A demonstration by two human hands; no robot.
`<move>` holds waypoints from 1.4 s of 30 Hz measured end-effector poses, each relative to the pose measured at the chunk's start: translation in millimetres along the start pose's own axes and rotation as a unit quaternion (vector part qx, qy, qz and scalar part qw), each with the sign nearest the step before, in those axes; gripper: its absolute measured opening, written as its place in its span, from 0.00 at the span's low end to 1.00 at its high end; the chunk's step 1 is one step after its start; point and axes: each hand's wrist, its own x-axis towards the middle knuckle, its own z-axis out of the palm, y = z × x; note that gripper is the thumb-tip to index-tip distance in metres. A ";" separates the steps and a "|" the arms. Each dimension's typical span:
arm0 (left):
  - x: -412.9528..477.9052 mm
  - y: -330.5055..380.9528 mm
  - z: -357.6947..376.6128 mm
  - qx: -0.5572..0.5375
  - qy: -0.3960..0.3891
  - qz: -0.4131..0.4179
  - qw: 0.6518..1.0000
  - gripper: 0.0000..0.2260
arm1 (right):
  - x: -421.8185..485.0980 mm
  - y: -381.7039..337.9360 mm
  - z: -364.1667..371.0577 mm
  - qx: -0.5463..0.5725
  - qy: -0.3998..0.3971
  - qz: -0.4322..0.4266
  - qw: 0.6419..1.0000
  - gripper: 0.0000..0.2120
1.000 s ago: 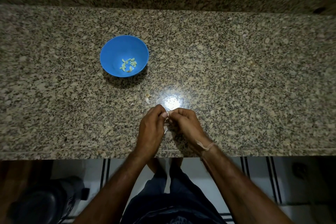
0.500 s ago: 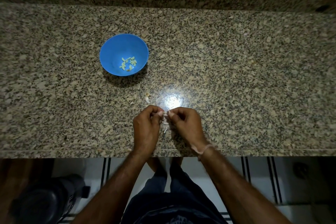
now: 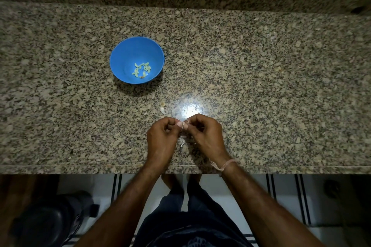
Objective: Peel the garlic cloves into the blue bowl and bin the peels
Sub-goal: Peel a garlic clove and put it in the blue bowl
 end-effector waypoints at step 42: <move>-2.6 7.3 2.2 -0.001 0.022 0.013 1.000 0.07 | 14.7 -5.6 -14.1 -0.069 -0.039 -0.051 0.996 0.02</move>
